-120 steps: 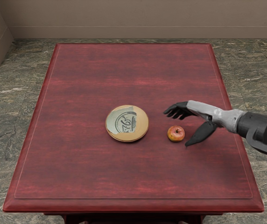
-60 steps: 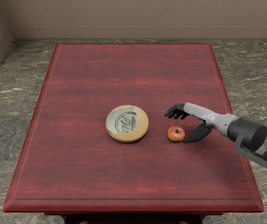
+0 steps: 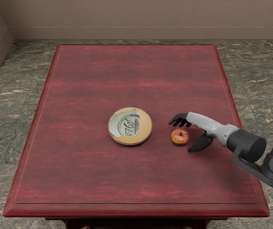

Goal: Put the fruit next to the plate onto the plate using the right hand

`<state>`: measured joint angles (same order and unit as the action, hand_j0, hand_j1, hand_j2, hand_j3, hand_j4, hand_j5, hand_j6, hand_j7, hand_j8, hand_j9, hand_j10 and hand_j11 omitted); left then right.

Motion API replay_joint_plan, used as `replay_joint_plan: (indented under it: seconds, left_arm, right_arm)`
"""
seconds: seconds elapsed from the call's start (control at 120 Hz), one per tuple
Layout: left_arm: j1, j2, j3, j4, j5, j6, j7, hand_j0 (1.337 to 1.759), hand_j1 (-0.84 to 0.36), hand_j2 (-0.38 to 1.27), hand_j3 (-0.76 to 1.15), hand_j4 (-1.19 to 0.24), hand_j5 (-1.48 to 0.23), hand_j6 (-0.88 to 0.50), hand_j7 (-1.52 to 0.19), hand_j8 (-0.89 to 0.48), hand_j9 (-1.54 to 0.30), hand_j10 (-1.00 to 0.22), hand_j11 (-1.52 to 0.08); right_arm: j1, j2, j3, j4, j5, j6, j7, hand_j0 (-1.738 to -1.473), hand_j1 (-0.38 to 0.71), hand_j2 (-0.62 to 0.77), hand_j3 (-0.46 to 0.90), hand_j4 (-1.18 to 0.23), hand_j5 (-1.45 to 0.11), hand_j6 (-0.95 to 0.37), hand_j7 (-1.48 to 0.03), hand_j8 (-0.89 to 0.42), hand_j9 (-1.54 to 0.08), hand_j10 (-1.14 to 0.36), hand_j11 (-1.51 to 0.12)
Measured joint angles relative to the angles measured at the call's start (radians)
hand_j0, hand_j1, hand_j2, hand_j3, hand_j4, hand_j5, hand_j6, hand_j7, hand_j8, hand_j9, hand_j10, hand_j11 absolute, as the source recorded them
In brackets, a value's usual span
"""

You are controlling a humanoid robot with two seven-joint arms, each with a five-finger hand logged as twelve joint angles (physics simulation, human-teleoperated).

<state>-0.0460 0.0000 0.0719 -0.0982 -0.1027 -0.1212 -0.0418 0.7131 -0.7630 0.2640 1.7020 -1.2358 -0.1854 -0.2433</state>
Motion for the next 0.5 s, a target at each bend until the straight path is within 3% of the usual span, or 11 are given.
replay_joint_plan:
  seconds: [0.5]
  left_arm:
    - [0.000,0.000,0.000,0.000,0.000,0.000,0.000,1.658,0.07,0.05,0.00,-0.23,-0.30,-0.23,-0.30,-0.23,-0.30,-0.23,-0.30]
  right_arm:
    - [0.001,0.030,-0.027,-0.021,-0.005,-0.042,-0.016,-1.657,0.19,-0.08,0.00,-0.46,-0.58,-0.45,-0.59,-0.46,-0.58,-0.46,-0.58]
